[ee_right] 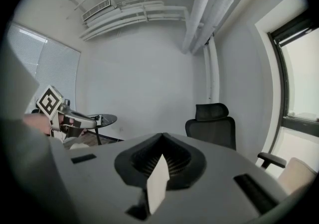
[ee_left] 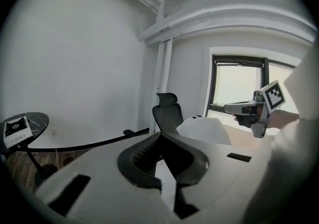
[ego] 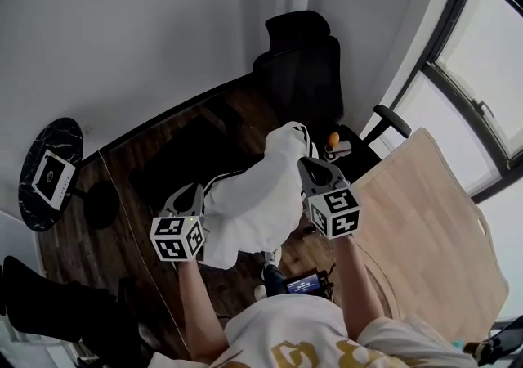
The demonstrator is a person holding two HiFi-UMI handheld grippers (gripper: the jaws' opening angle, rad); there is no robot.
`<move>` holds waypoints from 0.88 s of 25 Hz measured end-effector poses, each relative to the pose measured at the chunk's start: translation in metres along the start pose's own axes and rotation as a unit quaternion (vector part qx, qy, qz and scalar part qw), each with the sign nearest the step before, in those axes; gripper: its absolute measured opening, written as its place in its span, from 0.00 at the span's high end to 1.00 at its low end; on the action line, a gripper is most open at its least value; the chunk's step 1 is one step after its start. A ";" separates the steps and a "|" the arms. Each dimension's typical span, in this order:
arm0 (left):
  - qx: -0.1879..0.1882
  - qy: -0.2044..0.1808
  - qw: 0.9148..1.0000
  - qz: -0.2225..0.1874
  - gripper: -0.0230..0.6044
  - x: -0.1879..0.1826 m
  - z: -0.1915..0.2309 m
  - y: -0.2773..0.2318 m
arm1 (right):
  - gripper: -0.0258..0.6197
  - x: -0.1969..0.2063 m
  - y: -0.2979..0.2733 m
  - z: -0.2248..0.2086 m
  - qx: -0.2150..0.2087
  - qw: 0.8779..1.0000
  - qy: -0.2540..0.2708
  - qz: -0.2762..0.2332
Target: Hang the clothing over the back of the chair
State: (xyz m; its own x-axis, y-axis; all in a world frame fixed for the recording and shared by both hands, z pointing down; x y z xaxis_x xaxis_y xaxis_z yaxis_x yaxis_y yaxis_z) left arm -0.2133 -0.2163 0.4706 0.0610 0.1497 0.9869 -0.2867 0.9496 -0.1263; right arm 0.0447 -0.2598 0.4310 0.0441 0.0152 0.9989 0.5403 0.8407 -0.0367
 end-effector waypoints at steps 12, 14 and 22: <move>0.030 -0.010 0.996 -0.087 0.93 -0.016 -0.055 0.031 | 0.94 0.003 0.046 0.041 0.023 0.999 0.005 -0.023; 0.032 -0.007 0.996 -0.084 0.93 -0.011 -0.059 0.035 | 0.94 0.001 0.051 0.047 0.022 0.999 0.007 -0.024; 0.036 -0.008 0.995 -0.092 0.93 -0.013 -0.065 0.042 | 0.94 -0.002 0.067 0.053 0.031 0.999 0.016 -0.021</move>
State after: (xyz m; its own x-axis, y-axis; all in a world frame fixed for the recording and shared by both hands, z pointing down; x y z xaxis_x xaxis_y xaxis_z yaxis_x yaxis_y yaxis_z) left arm -0.1637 -0.1604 0.4457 0.1031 -0.0291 0.9942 -0.3405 0.9382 0.0627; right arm 0.0361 -0.1743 0.4284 0.0510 -0.0371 0.9980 0.4899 0.8717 0.0074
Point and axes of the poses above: the fingertips, and each gripper's own axes: y backward along the fingers, z to its left, x out of its underside, the point moved 1 cm from there along y, backward along the fingers, and after that the axes turned 13 degrees about -z, right-handed, at the moved point
